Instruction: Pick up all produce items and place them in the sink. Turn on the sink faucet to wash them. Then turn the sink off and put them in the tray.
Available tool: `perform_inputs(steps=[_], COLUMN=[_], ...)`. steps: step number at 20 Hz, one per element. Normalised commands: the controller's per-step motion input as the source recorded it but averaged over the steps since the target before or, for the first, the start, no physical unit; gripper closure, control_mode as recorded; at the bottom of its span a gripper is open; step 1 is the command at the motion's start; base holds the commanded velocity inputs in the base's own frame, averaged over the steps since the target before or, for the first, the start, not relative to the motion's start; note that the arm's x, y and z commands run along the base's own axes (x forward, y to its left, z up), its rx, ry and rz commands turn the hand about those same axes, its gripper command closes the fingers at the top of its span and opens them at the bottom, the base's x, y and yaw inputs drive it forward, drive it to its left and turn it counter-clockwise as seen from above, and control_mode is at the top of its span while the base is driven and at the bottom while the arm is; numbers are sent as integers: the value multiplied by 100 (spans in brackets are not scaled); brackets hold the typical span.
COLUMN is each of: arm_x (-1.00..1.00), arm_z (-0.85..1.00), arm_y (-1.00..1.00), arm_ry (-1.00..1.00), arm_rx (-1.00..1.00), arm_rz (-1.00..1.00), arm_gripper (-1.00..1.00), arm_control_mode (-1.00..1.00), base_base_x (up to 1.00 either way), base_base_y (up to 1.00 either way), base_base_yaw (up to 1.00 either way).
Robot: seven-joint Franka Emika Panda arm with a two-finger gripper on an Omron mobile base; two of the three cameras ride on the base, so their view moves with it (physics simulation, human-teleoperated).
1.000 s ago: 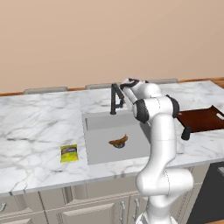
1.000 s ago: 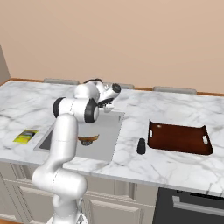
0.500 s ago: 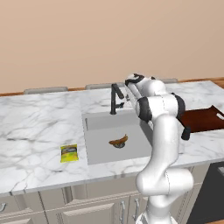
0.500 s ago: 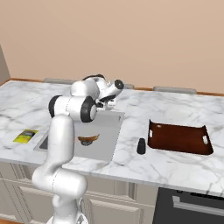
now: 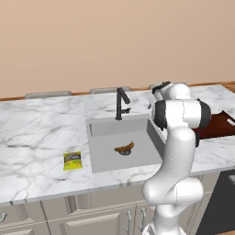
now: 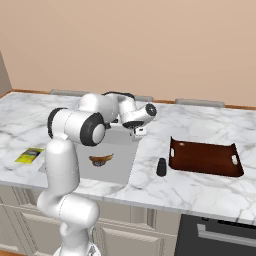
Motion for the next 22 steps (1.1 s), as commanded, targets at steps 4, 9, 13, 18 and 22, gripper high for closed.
perform_inputs(steps=[4,9,13,18,22], arm_x=[-100,-100,-77,-24,0], arm_z=[-45,-34,-7,-33,-36], arm_y=[0,10,89,100,96], arm_ry=[-4,-10,-22,-8,0], arm_rx=[-13,-20,-32,-41,-33], arm_rz=[16,22,25,14,1], arm_gripper=[-100,-100,-100,-100,-100], arm_control_mode=[-100,-100,-100,-100,-100], base_base_x=[0,0,0,0,0], base_base_y=[0,0,0,0,0], base_base_yaw=[0,0,0,0,0])
